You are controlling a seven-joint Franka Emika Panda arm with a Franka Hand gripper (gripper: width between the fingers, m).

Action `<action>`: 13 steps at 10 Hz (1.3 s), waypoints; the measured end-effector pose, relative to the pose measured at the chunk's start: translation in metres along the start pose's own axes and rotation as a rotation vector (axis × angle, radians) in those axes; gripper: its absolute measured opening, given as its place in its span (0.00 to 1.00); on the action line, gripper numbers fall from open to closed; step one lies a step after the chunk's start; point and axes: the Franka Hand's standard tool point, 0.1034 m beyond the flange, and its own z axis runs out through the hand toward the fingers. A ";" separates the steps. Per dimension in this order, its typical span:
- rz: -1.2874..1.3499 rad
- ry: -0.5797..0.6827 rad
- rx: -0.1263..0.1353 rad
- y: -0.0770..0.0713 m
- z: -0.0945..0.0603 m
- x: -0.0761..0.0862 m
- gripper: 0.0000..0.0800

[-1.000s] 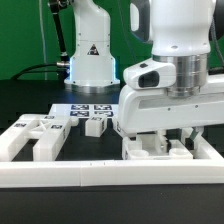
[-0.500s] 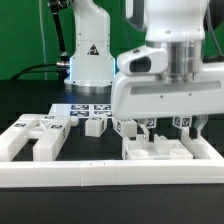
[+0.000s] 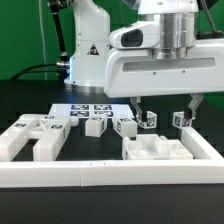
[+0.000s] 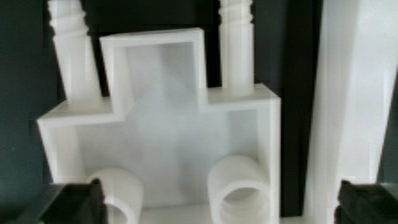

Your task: Assemble chair

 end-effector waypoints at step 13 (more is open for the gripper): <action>-0.223 -0.275 -0.003 0.048 0.018 -0.086 0.81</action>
Offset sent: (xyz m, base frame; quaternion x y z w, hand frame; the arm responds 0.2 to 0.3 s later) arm -0.0654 -0.0369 0.0017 0.0230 -0.0318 -0.2475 0.9681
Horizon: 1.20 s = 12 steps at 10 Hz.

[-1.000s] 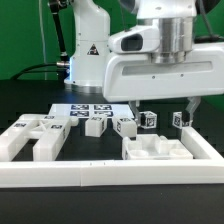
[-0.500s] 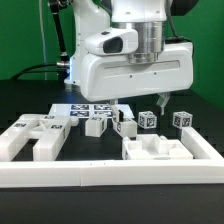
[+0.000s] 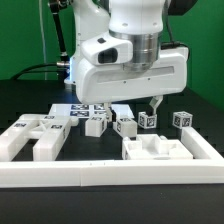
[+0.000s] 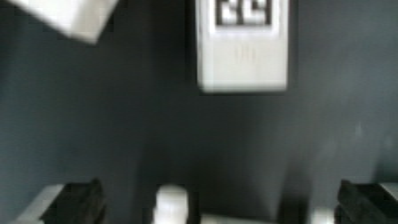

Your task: Assemble chair

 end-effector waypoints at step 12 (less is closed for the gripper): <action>0.042 -0.482 0.049 0.011 0.016 -0.011 0.81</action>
Offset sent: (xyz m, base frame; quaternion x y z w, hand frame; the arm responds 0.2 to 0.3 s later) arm 0.0003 -0.0172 0.0020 -0.0708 -0.1247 0.0432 0.9887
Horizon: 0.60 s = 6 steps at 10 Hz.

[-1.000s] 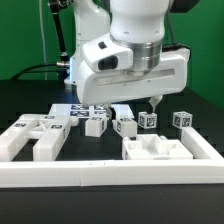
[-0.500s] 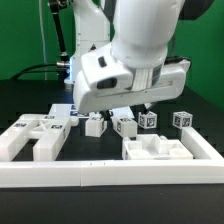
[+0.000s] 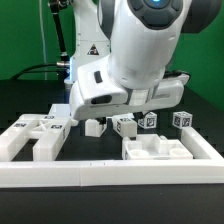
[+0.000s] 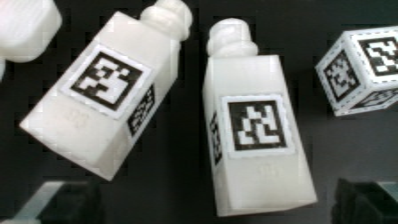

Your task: Assemble chair

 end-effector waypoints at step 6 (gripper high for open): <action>0.066 -0.111 -0.005 -0.005 0.013 -0.003 0.81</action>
Offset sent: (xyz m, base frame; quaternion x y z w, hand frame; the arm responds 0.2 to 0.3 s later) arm 0.0049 0.0022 -0.0082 -0.0152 -0.0125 0.0673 0.9975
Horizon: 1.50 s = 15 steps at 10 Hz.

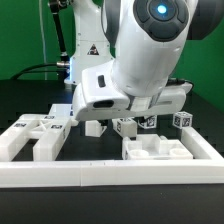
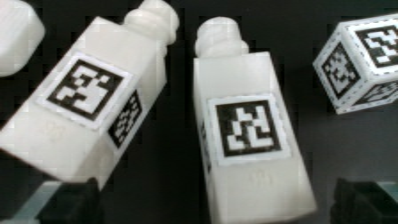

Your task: Assemble chair

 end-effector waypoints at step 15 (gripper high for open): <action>-0.020 0.023 -0.010 -0.011 0.020 0.014 0.36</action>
Offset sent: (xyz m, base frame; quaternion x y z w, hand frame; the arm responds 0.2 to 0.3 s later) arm 0.0016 0.0149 -0.0012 0.0106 -0.0028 -0.0063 0.9999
